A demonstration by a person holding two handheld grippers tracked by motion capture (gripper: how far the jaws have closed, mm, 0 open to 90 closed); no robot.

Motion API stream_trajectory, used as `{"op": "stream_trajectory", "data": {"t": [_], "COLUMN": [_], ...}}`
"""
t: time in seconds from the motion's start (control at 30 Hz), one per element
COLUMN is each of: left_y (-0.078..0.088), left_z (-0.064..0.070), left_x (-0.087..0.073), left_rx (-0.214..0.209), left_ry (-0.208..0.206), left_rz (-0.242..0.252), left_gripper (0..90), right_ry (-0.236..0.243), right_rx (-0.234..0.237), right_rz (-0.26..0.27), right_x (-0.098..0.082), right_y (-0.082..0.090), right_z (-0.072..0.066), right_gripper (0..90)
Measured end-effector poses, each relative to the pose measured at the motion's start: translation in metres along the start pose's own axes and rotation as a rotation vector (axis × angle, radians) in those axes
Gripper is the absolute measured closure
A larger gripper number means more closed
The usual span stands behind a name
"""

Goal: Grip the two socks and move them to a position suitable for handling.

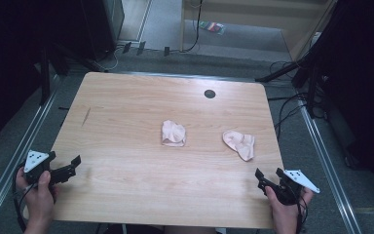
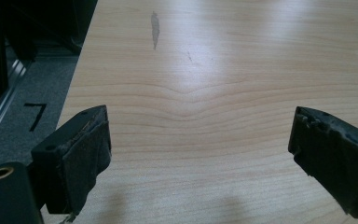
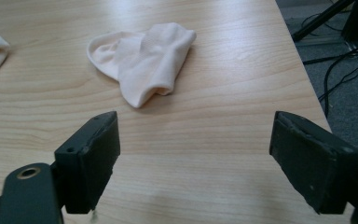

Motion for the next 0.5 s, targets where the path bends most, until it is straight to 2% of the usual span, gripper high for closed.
{"op": "stream_trajectory", "data": {"t": [0.03, 0.1, 0.13, 0.17, 0.2, 0.3, 0.37, 0.47, 0.5], "left_y": [0.000, 0.000, 0.000, 0.000, -0.001, -0.001, -0.002, -0.002, -0.002], "left_z": [0.001, 0.001, 0.001, 0.001, 0.000, 0.000, 0.000, 0.001, 0.001], "left_x": [0.000, 0.000, 0.000, 0.000, 0.000, 0.000, 0.000, 0.000, 0.000], "left_rx": [0.002, 0.003, 0.002, 0.003, 0.005, 0.005, 0.011, 0.011, 0.011], "left_ry": [-0.010, -0.012, -0.012, -0.013, -0.012, -0.010, -0.009, -0.011, -0.013], "left_rz": [-0.003, -0.003, -0.006, -0.008, -0.012, -0.015, -0.017, -0.015, -0.017], "left_gripper": [6.4, 6.4, 6.4, 6.4, 6.4, 6.4, 6.4, 6.4, 6.4], "right_ry": [-0.005, 0.010, 0.038, 0.038, 0.041, 0.043, 0.036, 0.050, 0.047], "right_rx": [0.033, 0.022, 0.033, 0.033, 0.032, 0.035, 0.050, 0.046, 0.047], "right_rz": [0.005, -0.001, 0.002, 0.002, -0.006, -0.005, -0.020, -0.034, -0.040], "right_x": [0.003, 0.004, 0.009, 0.009, 0.013, 0.017, 0.019, 0.021, 0.024], "right_y": [0.000, -0.001, -0.004, -0.004, -0.009, -0.015, -0.025, -0.035, -0.043], "right_z": [-0.008, -0.012, -0.022, -0.022, -0.030, -0.035, -0.041, -0.046, -0.051], "right_gripper": [23.8, 24.5, 26.1, 26.1, 28.0, 30.6, 32.5, 33.5, 34.9]}}
Point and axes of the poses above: each handheld gripper's, and its own axes: y roughly backward along the jaws, x roughly out of its top, z roughly to its right, the point moved 4 cm from there along -y, roughly forward along the jaws, and after that the axes turned 12 degrees about z, right-handed, at the moved point
